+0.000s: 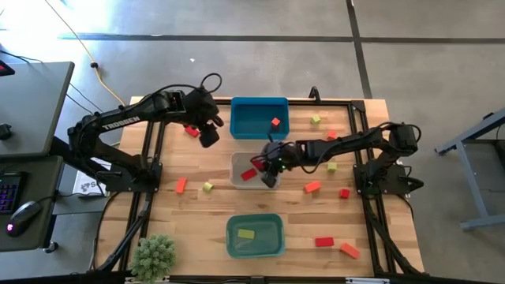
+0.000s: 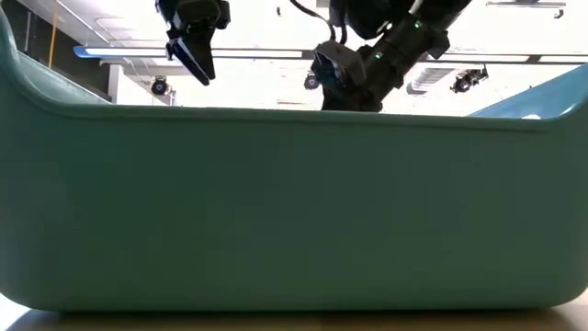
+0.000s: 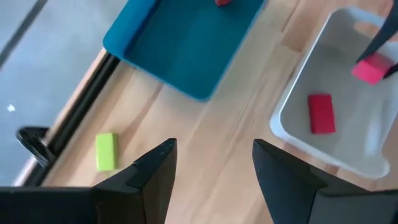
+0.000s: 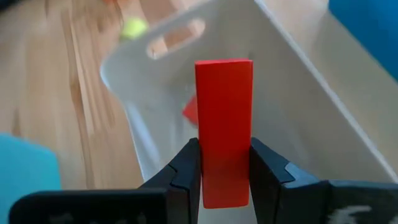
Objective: Sort & place blocks by color
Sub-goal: Put the red block into the gray bin
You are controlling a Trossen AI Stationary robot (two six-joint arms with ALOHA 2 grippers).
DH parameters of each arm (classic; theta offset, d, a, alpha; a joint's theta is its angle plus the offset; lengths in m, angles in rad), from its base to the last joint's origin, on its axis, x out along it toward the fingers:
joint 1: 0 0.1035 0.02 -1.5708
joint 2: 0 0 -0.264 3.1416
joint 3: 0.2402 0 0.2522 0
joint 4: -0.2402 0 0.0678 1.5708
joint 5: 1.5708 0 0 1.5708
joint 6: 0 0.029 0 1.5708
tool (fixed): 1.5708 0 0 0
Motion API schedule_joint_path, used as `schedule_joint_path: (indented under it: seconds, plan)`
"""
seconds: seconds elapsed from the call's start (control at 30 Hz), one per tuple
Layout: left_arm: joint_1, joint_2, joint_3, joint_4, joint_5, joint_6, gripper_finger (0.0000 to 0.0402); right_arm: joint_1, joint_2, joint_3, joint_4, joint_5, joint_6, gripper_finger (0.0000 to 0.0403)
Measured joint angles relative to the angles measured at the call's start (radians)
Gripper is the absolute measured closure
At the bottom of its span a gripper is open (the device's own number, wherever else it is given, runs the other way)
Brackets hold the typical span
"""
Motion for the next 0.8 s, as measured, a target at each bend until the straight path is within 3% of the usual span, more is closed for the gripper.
schedule_joint_path:
  seconds: [0.27, 0.53, 0.8]
  plan:
    - [-0.009, 0.001, 0.000, -0.001, 0.103, -0.246, 0.0202, -0.006, 0.001, 0.000, -0.144, -0.023, -0.060, 0.0327]
    - [-0.059, 0.005, -0.058, -0.005, 0.103, -0.408, 0.0202, -0.006, 0.001, 0.000, -0.152, -0.033, -0.087, 0.0320]
    - [-0.151, 0.005, -0.186, 0.002, 0.074, -0.543, 0.0202, -0.006, 0.001, 0.000, -0.160, -0.047, -0.127, 0.0281]
